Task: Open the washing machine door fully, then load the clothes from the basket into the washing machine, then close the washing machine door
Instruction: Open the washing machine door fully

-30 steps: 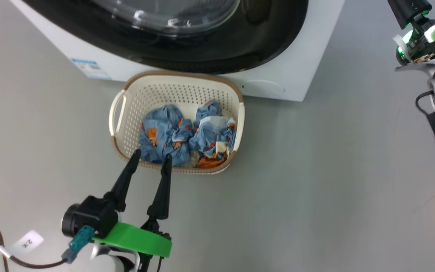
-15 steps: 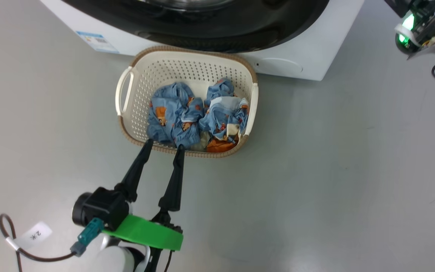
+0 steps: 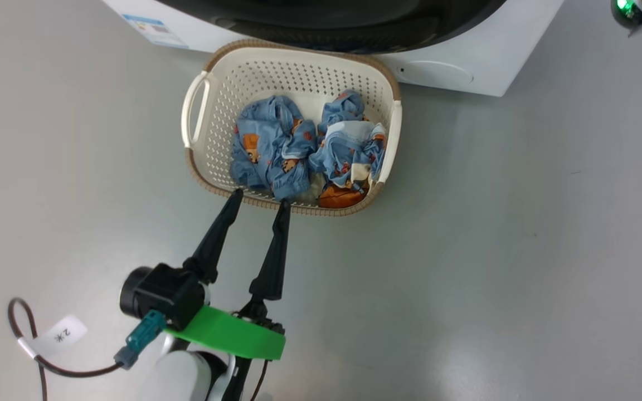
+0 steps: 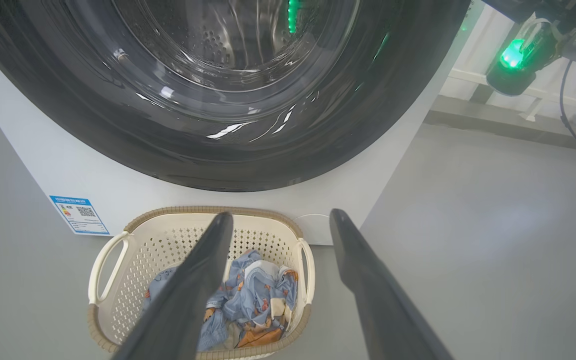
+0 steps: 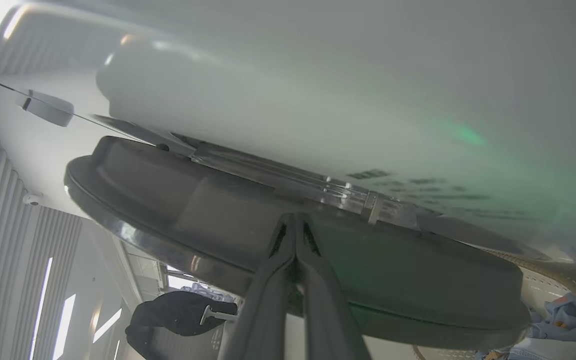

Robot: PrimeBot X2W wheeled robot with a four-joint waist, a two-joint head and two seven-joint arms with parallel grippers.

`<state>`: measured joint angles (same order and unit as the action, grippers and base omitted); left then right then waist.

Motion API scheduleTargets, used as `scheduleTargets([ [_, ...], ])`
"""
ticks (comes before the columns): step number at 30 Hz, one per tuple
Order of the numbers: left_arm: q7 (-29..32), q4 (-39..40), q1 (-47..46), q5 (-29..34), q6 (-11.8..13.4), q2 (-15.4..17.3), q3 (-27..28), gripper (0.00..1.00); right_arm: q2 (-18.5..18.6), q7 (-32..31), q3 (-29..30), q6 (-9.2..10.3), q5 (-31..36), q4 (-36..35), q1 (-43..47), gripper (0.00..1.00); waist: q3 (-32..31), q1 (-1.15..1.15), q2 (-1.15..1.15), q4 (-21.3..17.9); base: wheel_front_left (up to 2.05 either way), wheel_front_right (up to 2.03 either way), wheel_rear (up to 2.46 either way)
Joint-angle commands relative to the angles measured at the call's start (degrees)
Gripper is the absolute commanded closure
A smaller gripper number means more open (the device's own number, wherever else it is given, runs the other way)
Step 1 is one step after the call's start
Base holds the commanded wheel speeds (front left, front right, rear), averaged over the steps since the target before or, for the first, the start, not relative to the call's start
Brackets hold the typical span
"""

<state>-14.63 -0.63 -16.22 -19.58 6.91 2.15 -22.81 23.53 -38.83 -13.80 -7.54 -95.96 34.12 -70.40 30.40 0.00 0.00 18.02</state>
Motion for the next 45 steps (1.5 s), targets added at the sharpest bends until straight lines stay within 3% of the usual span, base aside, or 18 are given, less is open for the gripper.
scheduleTargets([
  [1, -0.4, 1.8, -1.2, -0.5, 0.6, 0.7, 1.4, 0.0, -1.1, -0.4, 0.2, 0.05, 1.0, -1.3, -1.2, 1.0, 0.6, 0.0, 0.0, 0.5, 0.0, 0.0, 0.0],
  [16, -0.4, 2.1, -2.3, -0.8, 1.5, 0.7, -0.1, 0.0, -2.5, -1.5, -0.3, 0.05, 3.9, -3.1, -2.1, 1.0, 1.0, 0.0, 0.0, 1.5, 0.0, 0.0, 0.0],
  [45, -0.4, 0.0, 2.0, 1.9, -0.8, 0.7, 3.0, 0.0, -7.1, -8.1, -8.1, 0.05, 5.1, -18.6, 17.2, 1.0, -7.6, 0.0, 0.0, -0.7, 0.0, 0.0, 0.0],
])
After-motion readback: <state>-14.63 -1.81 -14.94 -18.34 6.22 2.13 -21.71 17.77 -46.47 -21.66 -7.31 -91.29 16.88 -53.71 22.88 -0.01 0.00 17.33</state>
